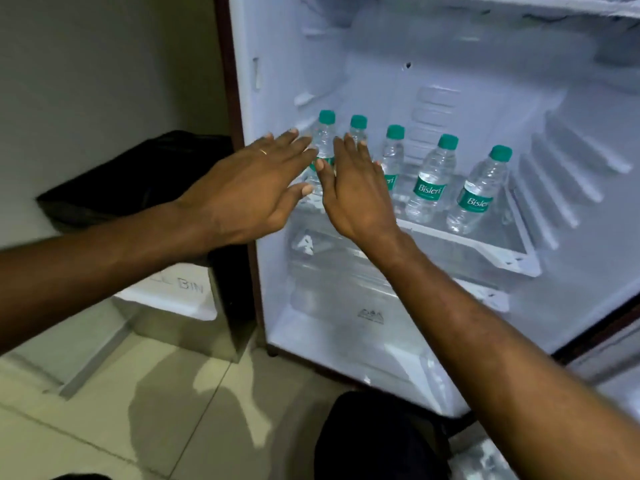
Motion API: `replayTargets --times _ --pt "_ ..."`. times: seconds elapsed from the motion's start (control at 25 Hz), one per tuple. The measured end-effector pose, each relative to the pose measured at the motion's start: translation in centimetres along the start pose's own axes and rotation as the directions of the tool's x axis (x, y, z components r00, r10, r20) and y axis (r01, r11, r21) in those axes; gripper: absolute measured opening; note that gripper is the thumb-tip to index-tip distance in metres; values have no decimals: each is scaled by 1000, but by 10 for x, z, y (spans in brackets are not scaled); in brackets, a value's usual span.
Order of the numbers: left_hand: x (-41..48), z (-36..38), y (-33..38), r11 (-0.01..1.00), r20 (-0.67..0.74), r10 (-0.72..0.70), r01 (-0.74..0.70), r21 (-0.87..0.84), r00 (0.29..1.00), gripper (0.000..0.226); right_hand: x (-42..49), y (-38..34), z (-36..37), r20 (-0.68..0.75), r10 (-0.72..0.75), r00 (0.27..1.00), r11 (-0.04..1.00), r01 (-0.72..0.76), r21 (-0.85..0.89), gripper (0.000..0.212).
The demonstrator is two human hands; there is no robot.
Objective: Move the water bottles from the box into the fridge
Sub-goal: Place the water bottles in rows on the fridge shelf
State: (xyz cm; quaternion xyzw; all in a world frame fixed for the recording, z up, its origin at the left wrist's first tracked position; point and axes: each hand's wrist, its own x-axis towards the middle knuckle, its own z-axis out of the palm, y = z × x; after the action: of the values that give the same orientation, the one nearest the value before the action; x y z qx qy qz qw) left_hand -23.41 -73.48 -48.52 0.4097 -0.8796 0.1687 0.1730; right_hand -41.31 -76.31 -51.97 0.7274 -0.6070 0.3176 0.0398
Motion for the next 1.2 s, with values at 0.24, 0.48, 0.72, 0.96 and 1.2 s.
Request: replayTargets --times 0.24,0.48,0.72,0.96,1.2 --pt "-105 -28 -21 975 131 -179 158 159 975 64 -57 -75 25 -175 -180 968 911 231 341 61" --pt "-275 -63 -34 821 176 -562 517 242 808 65 -109 -153 103 72 -626 777 712 532 458 62" --pt "-452 -36 -11 629 324 -774 722 289 544 71 -203 -180 203 324 -856 403 517 649 558 67" --pt "-565 24 77 467 442 -830 857 217 340 72 -324 -210 266 303 -953 11 231 674 701 68" --pt "-604 86 140 394 476 -844 886 242 245 71 -397 -224 312 317 -943 -102 173 661 730 66"
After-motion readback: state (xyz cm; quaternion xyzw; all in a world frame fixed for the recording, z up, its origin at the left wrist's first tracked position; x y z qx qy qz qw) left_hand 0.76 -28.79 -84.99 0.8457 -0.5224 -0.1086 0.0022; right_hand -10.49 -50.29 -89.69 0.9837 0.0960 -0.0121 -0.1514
